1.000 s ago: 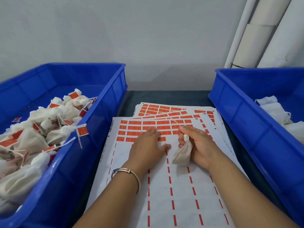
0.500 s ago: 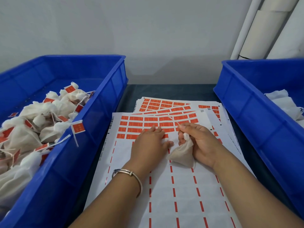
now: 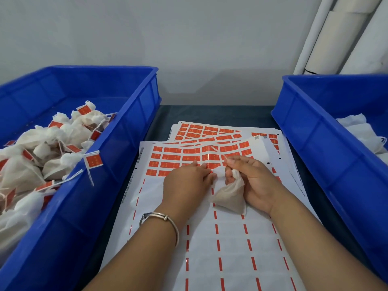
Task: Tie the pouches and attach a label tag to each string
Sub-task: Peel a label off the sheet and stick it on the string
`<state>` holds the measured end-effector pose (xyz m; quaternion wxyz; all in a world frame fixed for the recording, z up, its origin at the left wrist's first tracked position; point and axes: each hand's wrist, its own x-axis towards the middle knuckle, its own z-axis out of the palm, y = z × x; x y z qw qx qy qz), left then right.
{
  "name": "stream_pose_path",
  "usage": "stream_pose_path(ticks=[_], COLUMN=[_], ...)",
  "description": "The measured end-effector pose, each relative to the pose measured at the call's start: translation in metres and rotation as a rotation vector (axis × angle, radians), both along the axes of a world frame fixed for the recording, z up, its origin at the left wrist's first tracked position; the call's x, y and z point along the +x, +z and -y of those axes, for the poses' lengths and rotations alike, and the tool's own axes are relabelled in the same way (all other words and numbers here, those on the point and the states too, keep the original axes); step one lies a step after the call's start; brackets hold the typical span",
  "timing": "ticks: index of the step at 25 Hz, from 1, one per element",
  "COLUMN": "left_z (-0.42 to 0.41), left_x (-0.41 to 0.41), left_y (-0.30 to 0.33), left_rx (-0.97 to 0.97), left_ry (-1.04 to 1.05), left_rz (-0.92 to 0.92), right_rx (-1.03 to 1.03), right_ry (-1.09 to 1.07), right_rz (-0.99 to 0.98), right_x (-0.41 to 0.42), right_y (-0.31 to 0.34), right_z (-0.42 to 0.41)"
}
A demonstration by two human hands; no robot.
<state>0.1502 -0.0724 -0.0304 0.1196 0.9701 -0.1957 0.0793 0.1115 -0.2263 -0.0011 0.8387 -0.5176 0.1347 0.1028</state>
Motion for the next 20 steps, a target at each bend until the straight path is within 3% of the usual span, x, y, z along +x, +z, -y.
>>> stream_pose_path(ticks=[12, 20], left_z=[0.0, -0.005], left_x=[0.0, 0.01], left_y=[0.003, 0.008], left_rx=[-0.257, -0.617], left_ry=[0.144, 0.278], left_rz=[0.032, -0.211], right_rx=[-0.077, -0.495], right_ry=[0.043, -0.043], right_rz=[0.055, 0.249], right_x=[0.001, 0.001], right_y=[0.004, 0.024], right_z=[0.002, 0.002])
